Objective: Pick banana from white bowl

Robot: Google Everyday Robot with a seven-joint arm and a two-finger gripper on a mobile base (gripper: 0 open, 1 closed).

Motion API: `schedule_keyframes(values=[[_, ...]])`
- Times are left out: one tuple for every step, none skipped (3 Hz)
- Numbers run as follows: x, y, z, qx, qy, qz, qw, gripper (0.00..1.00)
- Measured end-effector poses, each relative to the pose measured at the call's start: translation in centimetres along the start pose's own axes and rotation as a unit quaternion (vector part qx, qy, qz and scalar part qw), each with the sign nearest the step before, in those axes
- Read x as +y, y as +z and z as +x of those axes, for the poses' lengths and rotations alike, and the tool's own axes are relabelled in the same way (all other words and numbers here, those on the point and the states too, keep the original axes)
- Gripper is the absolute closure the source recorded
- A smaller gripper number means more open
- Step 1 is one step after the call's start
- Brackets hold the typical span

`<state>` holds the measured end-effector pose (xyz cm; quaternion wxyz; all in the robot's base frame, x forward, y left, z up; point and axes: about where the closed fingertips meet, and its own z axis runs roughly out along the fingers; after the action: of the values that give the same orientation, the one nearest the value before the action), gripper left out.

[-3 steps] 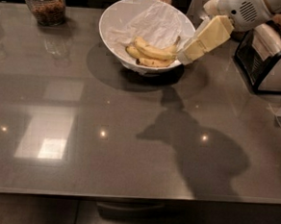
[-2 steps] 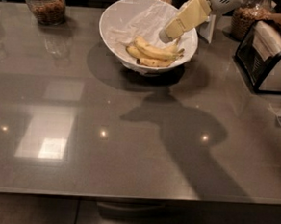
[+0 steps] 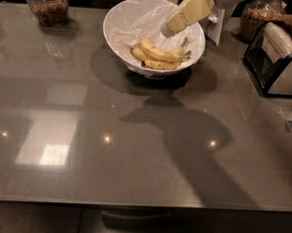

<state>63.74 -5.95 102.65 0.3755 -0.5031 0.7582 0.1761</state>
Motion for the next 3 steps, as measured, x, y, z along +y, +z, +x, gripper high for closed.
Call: schedule_keyframes(values=[[-1.4, 3.1, -0.7, -0.023, -0.009, 0.014, 0.9996, 0.0], [-3.7, 7.6, -2.2, -0.047, -0.017, 0.031, 0.9983, 0.0], [-5.5, 11.2, -2.4, -0.044, -0.013, 0.043, 0.998, 0.19]])
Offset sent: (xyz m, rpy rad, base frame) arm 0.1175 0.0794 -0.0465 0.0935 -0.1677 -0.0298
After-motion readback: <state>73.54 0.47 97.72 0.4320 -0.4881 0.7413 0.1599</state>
